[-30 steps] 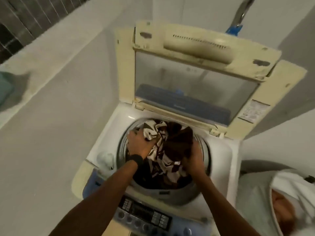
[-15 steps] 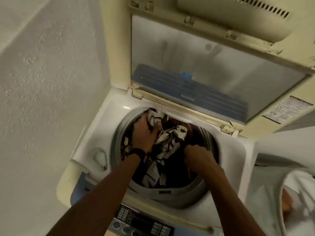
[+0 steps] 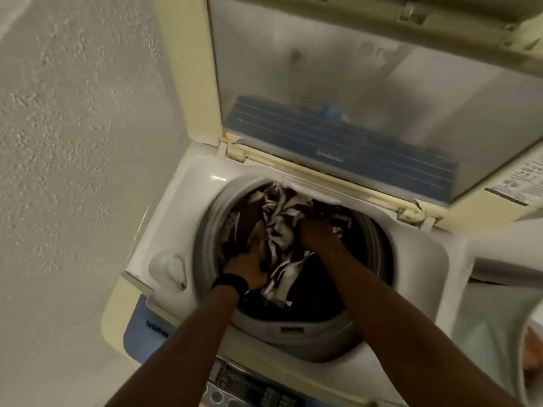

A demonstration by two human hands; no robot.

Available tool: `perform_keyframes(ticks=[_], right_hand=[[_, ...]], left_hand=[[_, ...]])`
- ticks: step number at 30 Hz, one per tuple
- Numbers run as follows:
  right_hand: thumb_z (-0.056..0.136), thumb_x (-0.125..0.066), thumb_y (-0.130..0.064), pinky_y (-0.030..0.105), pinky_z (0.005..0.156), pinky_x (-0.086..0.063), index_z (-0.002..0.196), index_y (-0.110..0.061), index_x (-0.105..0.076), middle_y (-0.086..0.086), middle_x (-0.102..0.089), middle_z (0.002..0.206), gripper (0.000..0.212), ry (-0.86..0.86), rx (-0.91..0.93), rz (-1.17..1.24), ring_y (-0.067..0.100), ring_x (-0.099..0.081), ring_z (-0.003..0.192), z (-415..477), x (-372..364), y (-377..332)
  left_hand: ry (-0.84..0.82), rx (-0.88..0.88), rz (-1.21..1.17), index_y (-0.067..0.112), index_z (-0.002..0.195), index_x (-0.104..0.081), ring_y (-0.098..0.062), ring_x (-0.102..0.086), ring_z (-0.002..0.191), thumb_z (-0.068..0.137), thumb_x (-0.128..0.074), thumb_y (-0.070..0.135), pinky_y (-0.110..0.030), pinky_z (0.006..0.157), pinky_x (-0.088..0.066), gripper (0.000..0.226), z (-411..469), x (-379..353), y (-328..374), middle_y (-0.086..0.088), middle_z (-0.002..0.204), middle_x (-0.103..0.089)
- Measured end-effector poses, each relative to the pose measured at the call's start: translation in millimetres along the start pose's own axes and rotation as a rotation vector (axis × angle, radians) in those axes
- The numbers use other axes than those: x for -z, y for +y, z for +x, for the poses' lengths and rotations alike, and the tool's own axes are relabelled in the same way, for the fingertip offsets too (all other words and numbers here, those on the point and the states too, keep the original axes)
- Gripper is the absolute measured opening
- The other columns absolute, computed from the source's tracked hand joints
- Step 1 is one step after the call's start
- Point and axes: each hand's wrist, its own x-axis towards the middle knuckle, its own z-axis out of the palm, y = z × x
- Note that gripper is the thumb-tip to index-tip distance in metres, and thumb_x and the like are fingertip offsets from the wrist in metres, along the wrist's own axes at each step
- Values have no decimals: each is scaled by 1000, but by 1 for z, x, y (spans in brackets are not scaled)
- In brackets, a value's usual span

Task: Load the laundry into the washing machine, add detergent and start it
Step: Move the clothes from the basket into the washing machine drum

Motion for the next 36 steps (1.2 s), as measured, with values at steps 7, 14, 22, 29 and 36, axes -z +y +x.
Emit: perform_keyframes(ticks=[7, 14, 22, 29, 36], right_hand=[[73, -83, -57, 76, 111, -21, 152, -45, 29, 1, 37, 163, 138, 62, 86, -287, 46, 32, 147, -131, 12, -3], [104, -53, -43, 72, 116, -17, 157, -30, 26, 20, 5, 168, 96, -137, 54, -334, 50, -7, 152, -28, -81, 19], [101, -49, -54, 74, 114, -21, 157, -28, 23, 11, 22, 164, 95, -136, -93, -200, 50, 8, 152, -5, -95, 16], [92, -68, -45, 65, 110, -37, 162, -34, 7, 12, 18, 168, 103, -25, 79, -316, 51, 0, 152, -120, 9, -15], [81, -79, -44, 55, 112, -42, 162, -32, -6, 7, -11, 168, 109, 301, 95, -162, 39, -30, 148, -215, 58, -30]], left_hand=[[184, -402, 341, 43, 156, 22, -43, 10, 155, 78, -80, 56, -65, 119, -25, 130, 12, 55, 28, -4, 171, 12], [-135, -223, 586, 29, 157, 27, -54, 19, 150, 68, -92, 51, -68, 120, -12, 149, 112, 13, 20, -18, 165, 29], [22, -254, 593, 30, 154, 28, -57, 6, 151, 86, -79, 47, -66, 119, -24, 128, 140, -3, 4, -27, 166, 20], [91, -324, 551, 45, 157, 21, -52, 7, 153, 73, -85, 55, -70, 114, -31, 135, 39, 53, 41, -13, 168, 21], [302, -467, 477, 41, 162, -1, -40, -11, 155, 87, -70, 57, -60, 115, -37, 104, -43, 84, 88, -11, 171, -3]])
